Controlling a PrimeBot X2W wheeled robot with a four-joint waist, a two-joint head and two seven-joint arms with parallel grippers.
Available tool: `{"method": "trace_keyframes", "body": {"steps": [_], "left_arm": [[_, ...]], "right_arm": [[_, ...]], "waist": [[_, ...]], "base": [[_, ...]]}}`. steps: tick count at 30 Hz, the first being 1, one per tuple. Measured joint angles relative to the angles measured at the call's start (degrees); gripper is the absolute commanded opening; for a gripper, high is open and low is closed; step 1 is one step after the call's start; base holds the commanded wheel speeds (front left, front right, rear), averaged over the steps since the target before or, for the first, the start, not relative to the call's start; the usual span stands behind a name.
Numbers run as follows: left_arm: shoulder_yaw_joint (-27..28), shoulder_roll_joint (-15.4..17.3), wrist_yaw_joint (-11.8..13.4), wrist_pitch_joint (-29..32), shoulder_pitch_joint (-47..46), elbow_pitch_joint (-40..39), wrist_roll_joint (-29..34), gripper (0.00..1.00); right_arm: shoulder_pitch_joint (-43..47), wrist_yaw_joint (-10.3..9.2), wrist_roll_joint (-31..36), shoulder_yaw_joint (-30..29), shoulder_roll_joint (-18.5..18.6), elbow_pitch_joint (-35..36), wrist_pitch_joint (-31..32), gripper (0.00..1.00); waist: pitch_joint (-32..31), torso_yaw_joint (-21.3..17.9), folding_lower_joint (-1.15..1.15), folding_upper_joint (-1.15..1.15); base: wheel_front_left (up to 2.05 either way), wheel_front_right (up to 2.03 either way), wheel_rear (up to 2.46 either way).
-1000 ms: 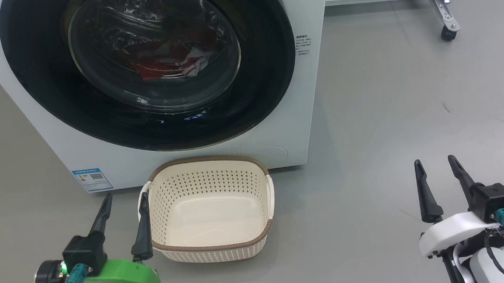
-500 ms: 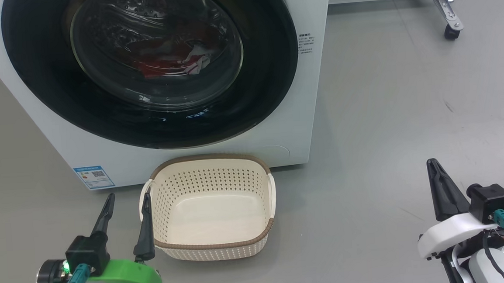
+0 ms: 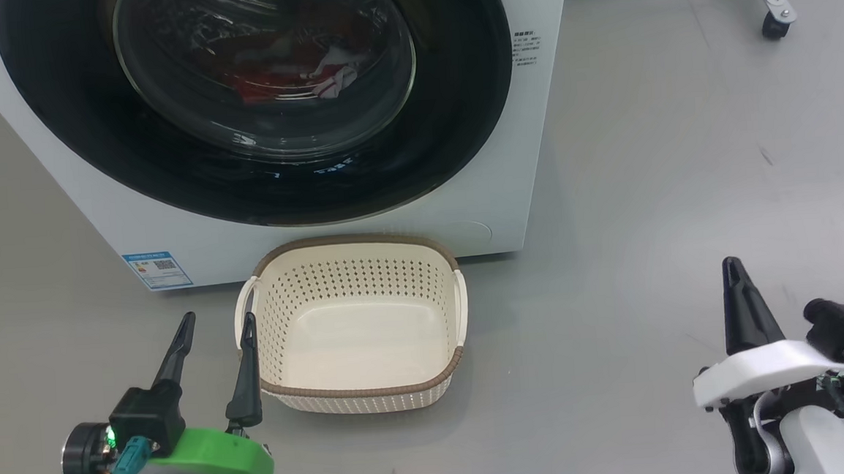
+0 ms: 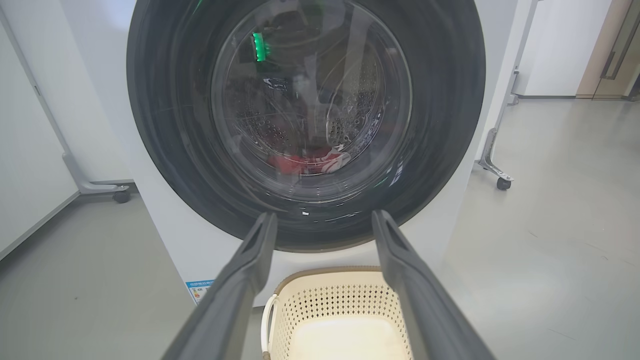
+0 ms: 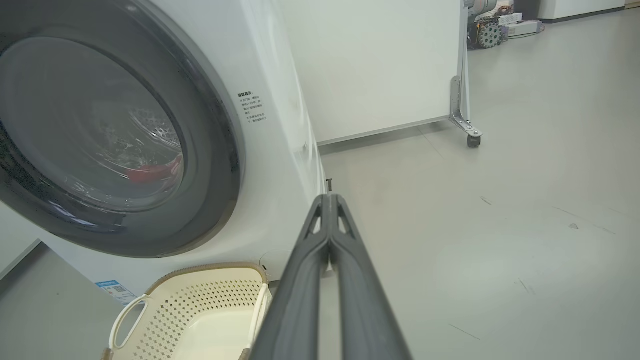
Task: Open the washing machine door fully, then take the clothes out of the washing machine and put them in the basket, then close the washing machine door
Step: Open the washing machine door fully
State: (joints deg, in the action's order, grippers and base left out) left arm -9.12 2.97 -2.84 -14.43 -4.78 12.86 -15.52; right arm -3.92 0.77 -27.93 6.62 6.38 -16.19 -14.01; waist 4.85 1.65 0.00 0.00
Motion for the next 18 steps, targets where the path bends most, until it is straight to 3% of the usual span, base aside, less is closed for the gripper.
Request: {"method": "trace_keyframes", "body": {"steps": [9, 14, 18], "left_arm": [[-0.4, -0.2, -0.5, 0.0, -2.8, -1.1, 0.9, 1.00], [-0.5, -0.3, -0.5, 0.0, -4.3, -2.1, 1.0, 1.00], [-0.6, -0.3, -0.6, 0.0, -5.3, -2.5, 1.0, 1.00]], "right_arm": [[-6.3, 4.23, -18.9, -7.4, -3.4, 0.0, 3.8, 0.00], [-11.4, 5.16, -31.3, -10.5, -3.9, -0.3, 8.4, 0.00], [-14.8, 5.22, -37.3, -11.5, -3.8, -0.4, 11.6, 0.00]], "waist": [[3.9, 1.0, 0.00, 0.00], [6.5, 1.7, 0.00, 0.00], [8.1, 2.2, 0.00, 0.00]], "base": [[0.00, 0.00, 0.00], [0.00, 0.00, 0.00], [0.00, 0.00, 0.00]]}}
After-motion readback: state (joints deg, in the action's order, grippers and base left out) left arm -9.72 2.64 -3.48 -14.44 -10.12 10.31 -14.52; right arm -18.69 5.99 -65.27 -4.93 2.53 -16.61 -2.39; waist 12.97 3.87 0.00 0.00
